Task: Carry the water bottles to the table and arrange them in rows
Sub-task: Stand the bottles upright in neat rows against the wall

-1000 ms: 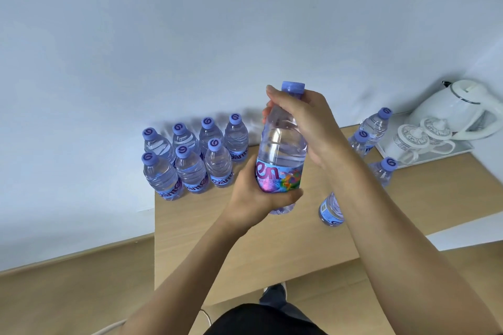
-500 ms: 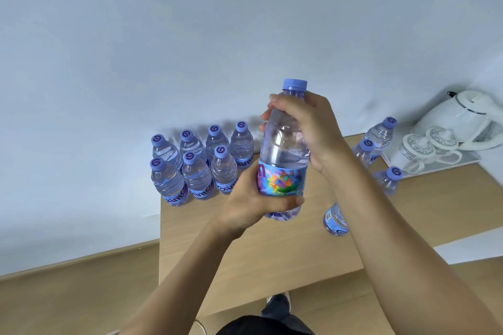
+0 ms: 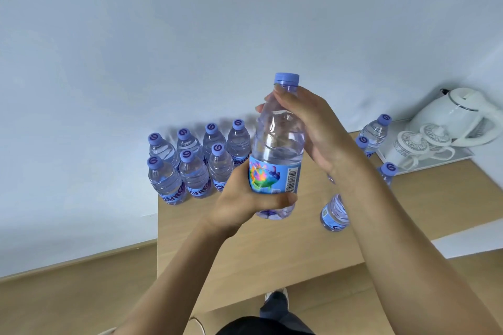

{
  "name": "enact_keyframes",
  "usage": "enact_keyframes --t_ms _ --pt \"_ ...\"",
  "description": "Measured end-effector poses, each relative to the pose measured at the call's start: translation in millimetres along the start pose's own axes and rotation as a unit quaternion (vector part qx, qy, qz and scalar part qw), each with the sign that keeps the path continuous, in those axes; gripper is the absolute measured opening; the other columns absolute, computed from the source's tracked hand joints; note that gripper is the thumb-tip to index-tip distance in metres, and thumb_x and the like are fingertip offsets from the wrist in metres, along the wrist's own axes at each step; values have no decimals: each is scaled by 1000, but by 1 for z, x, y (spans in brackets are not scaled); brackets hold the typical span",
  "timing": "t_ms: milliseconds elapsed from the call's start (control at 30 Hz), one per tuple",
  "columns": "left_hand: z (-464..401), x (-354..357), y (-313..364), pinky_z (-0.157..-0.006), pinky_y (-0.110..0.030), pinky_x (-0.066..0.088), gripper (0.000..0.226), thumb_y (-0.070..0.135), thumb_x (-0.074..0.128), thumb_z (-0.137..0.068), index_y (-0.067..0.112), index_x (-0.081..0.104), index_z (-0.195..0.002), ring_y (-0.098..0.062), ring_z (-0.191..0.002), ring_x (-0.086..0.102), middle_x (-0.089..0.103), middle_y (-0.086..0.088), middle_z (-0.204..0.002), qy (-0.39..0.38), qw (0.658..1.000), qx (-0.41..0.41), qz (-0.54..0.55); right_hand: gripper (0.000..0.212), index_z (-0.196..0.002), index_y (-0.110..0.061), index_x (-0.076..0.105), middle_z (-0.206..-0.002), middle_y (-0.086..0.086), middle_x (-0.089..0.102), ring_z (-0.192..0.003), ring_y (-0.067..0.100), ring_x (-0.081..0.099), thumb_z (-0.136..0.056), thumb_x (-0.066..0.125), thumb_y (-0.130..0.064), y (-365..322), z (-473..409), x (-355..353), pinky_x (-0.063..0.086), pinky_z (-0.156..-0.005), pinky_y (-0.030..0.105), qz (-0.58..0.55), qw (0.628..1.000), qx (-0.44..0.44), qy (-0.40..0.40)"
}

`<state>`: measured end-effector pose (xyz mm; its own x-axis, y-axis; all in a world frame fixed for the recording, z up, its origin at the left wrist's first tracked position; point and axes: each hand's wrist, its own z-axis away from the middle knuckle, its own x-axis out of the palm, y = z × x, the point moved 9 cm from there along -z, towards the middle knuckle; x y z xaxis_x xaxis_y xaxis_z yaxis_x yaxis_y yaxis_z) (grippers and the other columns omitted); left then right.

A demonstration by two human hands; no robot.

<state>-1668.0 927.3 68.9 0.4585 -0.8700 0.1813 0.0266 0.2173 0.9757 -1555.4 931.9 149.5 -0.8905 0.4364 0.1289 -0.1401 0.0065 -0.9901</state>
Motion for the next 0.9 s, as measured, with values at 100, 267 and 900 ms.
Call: enact_keyframes --t_ms 100,267,900 --pt "3 7 3 -49 -22 39 42 11 78 -71 -12 55 -98 -25 -65 52 59 -18 -79 -39 999 -2 3 22 -90 -13 64 -108 10 74 -98 30 72 -86 62 -35 3 4 11 58 -75 37 -84 995 4 -49" --pt "2 8 2 -64 -33 47 46 15 80 -67 -7 56 -101 -28 -74 59 63 -27 -85 -21 1000 -4 1 20 -84 -12 64 -76 7 71 -70 26 71 -78 71 -30 2 4 2 55 -60 32 -55 997 -19 42" --pt "8 5 5 -56 -32 40 48 15 79 -66 -11 57 -100 -30 -68 54 59 -22 -79 -25 999 -7 20 32 -103 -11 66 -114 11 72 -104 33 69 -88 58 -38 3 7 10 56 -86 43 -63 997 1 -50"
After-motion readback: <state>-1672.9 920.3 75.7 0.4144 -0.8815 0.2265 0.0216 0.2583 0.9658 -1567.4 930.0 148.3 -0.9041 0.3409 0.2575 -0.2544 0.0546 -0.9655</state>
